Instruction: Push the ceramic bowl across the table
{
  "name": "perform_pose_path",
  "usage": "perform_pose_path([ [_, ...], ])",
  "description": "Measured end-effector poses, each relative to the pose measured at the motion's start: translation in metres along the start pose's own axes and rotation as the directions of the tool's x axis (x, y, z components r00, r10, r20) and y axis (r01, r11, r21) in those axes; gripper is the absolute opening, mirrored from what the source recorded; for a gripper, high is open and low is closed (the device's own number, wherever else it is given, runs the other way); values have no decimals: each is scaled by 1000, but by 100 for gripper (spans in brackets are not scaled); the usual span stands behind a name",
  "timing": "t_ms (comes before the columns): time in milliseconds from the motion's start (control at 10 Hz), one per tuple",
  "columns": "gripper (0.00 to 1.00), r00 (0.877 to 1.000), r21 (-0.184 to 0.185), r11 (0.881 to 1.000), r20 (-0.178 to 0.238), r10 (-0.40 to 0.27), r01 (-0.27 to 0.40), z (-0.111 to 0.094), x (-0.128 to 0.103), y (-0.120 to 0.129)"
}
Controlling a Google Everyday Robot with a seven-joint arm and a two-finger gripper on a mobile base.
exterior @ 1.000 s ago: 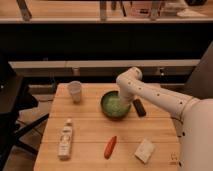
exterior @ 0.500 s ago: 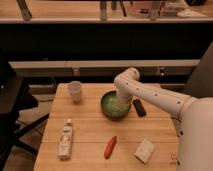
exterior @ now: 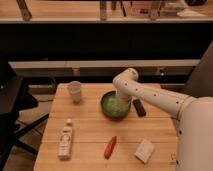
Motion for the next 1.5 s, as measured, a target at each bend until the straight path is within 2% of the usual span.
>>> perform_pose_path([
  [1100,0,996,-10,996,-7,-91,91,2,-20,-3],
  [1500,0,991,-16,991,-6,-133,133,2,-38,-11],
])
